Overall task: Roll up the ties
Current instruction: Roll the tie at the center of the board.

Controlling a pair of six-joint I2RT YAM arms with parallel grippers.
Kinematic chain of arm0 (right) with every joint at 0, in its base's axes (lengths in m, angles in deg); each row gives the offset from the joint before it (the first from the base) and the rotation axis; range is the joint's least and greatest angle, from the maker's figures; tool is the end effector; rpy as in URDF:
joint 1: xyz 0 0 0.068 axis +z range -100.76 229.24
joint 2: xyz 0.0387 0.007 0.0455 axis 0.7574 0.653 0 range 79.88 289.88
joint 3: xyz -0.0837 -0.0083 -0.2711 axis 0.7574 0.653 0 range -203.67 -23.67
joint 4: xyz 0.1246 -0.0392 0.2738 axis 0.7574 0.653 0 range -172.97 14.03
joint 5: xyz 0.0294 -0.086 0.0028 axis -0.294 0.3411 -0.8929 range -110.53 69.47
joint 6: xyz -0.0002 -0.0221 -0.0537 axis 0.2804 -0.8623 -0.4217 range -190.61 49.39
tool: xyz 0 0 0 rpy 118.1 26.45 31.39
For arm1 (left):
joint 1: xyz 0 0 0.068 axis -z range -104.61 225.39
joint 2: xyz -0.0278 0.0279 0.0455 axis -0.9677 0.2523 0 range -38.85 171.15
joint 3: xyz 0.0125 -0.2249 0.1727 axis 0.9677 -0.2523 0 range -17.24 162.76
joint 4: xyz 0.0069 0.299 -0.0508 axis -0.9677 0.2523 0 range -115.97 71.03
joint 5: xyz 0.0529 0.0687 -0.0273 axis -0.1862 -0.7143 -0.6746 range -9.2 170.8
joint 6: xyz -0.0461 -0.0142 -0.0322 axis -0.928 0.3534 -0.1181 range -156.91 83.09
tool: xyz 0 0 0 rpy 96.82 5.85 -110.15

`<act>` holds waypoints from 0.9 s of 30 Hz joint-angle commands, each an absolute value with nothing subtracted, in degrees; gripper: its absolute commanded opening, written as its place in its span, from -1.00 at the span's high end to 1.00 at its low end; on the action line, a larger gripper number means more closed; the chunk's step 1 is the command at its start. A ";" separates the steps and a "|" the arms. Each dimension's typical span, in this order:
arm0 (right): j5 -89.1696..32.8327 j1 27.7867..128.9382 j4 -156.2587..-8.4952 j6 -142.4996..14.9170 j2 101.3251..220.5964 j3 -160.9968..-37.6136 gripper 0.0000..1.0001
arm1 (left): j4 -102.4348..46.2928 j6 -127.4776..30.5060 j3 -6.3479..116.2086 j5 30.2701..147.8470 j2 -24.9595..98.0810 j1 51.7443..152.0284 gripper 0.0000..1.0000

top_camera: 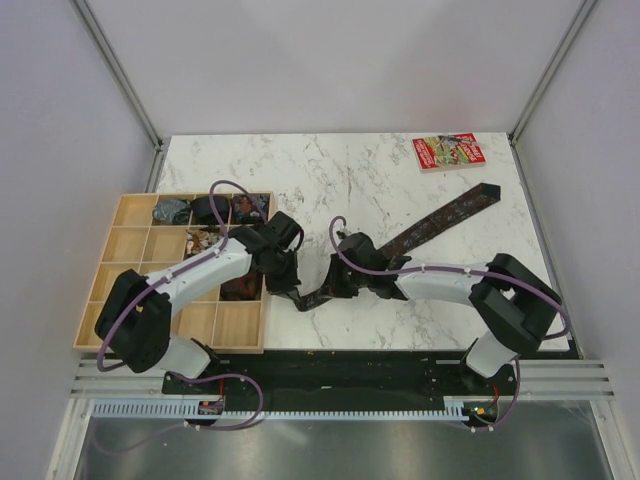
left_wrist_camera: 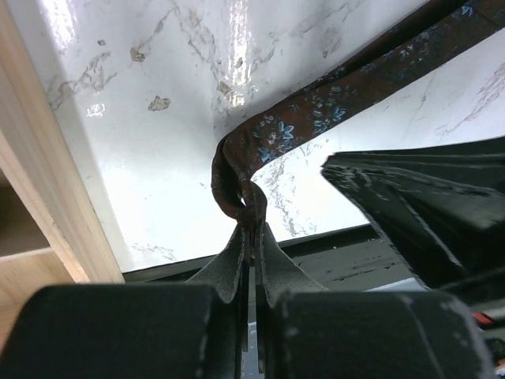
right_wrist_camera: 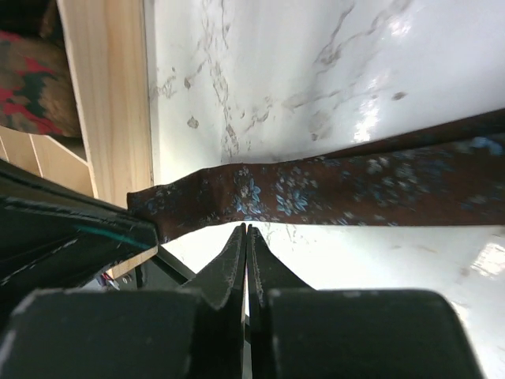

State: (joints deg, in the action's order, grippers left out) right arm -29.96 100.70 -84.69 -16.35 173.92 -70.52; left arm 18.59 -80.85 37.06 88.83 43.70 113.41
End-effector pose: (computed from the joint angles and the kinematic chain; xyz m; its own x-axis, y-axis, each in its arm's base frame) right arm 0.2194 0.2864 0.1347 -0.9439 0.1001 -0.3148 -0.1321 0.7591 0.6374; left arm 0.2340 -0.1903 0.1924 -0.9877 -0.1000 -0.1202 -0.0597 0.9517 -0.3013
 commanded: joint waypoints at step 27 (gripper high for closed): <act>-25.62 94.50 -74.80 -23.23 161.27 -64.45 0.92 | 20.53 -77.69 54.83 89.41 60.55 117.66 0.96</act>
